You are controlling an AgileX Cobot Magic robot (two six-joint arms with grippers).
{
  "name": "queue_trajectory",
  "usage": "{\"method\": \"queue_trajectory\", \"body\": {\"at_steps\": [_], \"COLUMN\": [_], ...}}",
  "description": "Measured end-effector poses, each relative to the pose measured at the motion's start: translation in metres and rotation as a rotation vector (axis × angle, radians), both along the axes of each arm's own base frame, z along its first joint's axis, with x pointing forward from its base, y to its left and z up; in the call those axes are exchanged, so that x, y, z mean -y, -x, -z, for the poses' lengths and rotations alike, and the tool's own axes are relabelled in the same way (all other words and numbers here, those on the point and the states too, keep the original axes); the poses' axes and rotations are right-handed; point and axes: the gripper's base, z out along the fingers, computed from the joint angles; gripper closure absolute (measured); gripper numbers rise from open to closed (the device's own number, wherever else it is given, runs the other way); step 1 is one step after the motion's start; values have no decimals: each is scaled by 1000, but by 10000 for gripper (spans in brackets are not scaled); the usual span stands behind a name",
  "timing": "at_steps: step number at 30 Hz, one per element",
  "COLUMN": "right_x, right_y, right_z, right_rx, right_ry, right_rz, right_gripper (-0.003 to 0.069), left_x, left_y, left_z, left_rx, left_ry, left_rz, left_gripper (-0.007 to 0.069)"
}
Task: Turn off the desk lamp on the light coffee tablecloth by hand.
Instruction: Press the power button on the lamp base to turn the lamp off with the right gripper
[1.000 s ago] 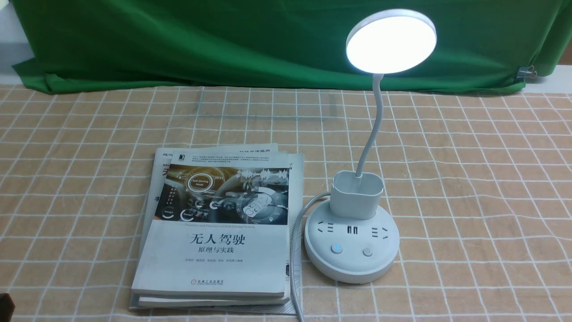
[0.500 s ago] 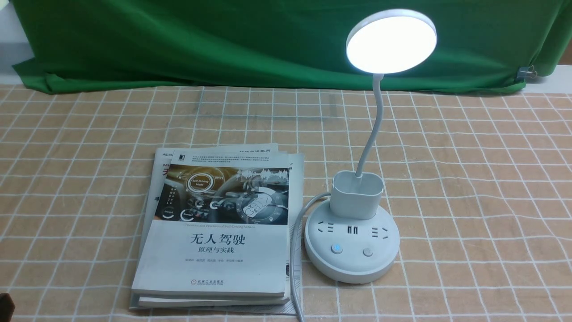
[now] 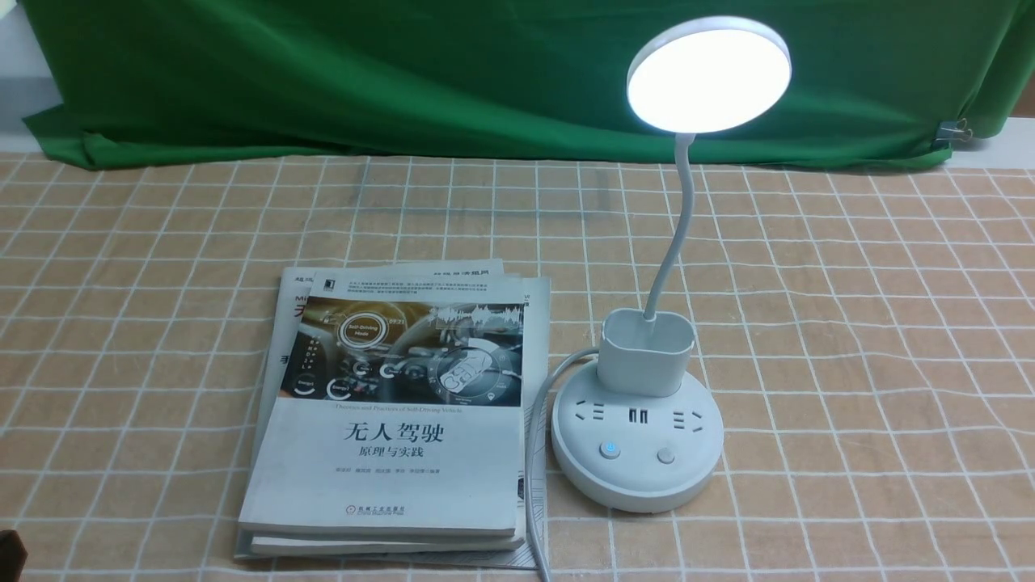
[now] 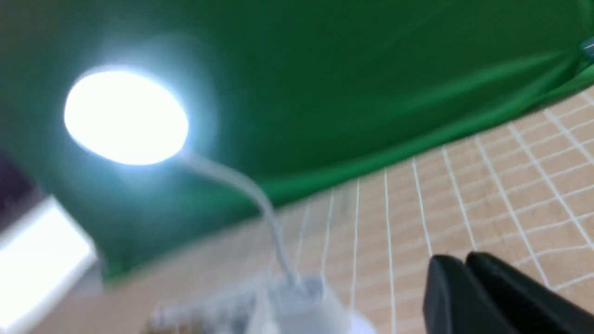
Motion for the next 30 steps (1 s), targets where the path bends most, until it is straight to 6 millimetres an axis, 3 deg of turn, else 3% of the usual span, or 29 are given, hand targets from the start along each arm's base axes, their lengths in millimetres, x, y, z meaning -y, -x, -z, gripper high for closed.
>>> {"method": "queue_trajectory", "body": {"at_steps": [2,6,12,15,23,30], "right_x": [-5,-20,-39,-59,-137,-166], "right_y": [-7,-44,-102,-134,-189,-224], "right_z": [-14,-23,6,22,41,59], "right_rx": [-88,-415,-735,-841,-897,-926], "right_ry": [81,297,440,497,627,653], "right_rz": [-51,-167,-250,-317,-513,-539], "right_gripper": [624,626,626,626,624,623], "left_x": [0,0,0,0,0,0], "left_y": [0,0,0,0,0,0], "left_z": [0,0,0,0,0,0], "left_rx": [0,0,0,0,0,0], "left_ry": [0,0,0,0,0,0], "left_rz": [0,0,0,0,0,0], "left_gripper": [620,620,620,620,620,620]}}
